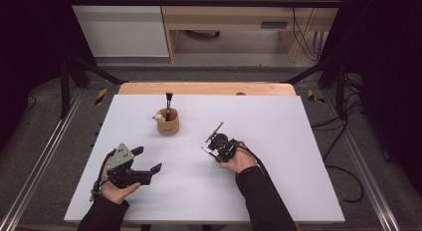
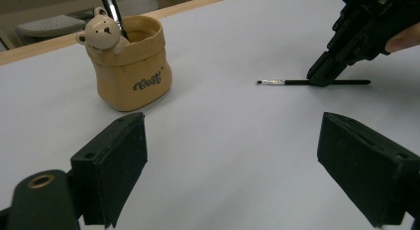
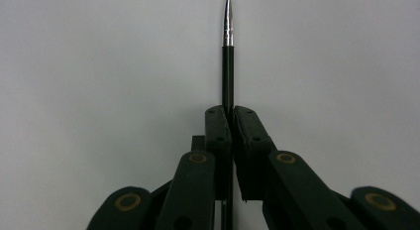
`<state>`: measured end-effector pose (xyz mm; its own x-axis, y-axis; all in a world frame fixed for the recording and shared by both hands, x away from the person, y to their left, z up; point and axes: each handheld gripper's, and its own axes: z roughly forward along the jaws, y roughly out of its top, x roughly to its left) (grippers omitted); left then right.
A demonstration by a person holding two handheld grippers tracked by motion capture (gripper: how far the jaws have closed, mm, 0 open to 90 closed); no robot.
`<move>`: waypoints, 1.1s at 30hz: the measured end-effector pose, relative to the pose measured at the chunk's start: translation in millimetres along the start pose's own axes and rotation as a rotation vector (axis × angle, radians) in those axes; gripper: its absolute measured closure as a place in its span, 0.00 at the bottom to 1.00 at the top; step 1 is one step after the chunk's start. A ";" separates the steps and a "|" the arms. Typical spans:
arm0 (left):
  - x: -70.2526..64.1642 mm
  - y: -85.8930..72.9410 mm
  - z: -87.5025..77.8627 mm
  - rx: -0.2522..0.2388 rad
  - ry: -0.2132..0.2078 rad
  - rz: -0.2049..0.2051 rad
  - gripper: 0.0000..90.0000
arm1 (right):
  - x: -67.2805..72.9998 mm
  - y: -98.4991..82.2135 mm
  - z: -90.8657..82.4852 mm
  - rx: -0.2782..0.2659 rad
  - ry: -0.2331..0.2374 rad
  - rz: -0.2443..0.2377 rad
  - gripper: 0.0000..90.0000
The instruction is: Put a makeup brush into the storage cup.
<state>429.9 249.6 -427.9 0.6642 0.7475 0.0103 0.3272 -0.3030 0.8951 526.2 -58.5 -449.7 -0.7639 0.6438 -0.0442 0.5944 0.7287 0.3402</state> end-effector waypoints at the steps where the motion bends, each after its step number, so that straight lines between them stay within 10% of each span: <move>1: 0.1 0.0 0.0 -0.002 0.000 -0.002 0.13 | 0.9 0.3 -0.2 0.003 -0.003 0.006 0.95; 33: -4.5 4.3 -2.0 -0.013 -0.011 -0.033 0.13 | 11.5 -23.9 -60.3 -0.278 0.064 -0.009 0.95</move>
<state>426.9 246.2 -423.2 0.6604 0.7505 -0.0242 0.3401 -0.2702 0.9007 488.1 -82.6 -401.7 -0.7882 0.6154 0.0082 0.5028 0.6361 0.5853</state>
